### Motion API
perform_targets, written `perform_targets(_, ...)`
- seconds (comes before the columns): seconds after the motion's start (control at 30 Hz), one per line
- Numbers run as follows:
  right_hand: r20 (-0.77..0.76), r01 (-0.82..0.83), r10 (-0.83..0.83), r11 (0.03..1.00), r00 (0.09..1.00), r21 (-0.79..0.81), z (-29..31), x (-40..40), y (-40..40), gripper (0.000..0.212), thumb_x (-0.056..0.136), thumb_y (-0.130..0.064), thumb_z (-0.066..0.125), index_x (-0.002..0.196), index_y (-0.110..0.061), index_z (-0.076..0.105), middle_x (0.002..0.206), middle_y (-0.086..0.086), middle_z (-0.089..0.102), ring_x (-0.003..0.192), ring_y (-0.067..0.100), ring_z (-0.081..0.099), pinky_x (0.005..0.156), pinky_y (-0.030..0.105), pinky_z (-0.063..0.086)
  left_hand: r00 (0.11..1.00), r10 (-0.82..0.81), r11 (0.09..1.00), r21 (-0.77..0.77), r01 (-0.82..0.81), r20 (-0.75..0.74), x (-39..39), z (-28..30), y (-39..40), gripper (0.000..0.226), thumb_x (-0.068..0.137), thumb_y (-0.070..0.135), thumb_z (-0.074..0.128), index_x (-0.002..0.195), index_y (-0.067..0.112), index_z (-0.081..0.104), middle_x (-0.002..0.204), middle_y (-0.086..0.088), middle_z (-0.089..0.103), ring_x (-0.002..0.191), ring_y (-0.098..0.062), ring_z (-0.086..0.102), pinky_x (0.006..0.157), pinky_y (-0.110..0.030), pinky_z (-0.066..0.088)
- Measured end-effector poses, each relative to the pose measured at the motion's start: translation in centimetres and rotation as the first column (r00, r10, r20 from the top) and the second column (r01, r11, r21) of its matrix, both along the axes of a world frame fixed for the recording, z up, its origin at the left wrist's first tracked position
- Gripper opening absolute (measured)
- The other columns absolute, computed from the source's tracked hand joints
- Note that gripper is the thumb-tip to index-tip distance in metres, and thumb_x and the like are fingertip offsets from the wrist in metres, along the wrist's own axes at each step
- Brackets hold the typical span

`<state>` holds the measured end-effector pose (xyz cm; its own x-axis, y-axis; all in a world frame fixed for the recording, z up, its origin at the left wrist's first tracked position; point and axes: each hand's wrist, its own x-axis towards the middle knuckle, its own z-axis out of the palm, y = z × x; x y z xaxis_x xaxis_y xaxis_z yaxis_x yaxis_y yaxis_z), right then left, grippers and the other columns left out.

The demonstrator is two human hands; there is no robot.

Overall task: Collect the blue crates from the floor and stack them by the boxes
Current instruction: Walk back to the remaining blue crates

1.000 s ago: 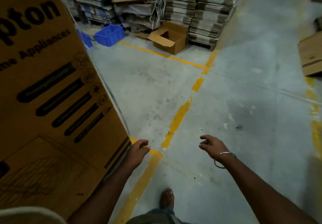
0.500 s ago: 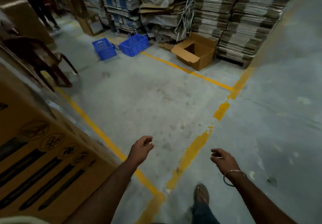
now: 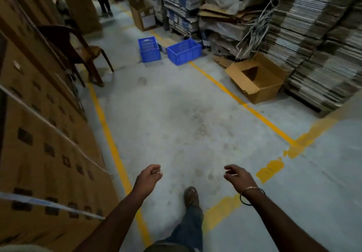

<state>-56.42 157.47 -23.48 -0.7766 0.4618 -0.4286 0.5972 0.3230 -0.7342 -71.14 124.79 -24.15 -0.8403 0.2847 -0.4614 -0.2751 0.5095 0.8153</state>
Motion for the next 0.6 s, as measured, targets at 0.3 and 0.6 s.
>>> perform_targets(0.3,0.047,-0.036,0.036,0.999,0.998,0.015,0.3,-20.4,11.2,0.025,0.08,-0.015,0.071,0.097,-0.033,0.066,0.094,0.001,0.071,0.089,0.016,0.068,0.081,0.032,0.053,0.995,0.089,0.994,0.054,-0.092,0.048,-18.9,-2.9,9.1,0.028,0.07,0.037,0.07,0.098,0.034,0.069,0.108,0.0,0.075,0.109,-0.018,0.07,0.099,-0.036,0.054)
perform_targets(0.6,-0.019,0.037,-0.037,0.999,0.999,-0.007,0.1,-38.6,19.7,0.027,0.083,-0.006,0.066,0.105,-0.022,0.068,0.095,0.003,0.071,0.09,0.016,0.068,0.072,0.012,0.049,0.997,0.067,0.997,-0.038,-0.068,-0.038,-39.3,-0.2,17.1,0.034,0.079,0.034,0.073,0.111,0.027,0.067,0.117,-0.003,0.073,0.112,-0.016,0.067,0.105,-0.036,0.05)
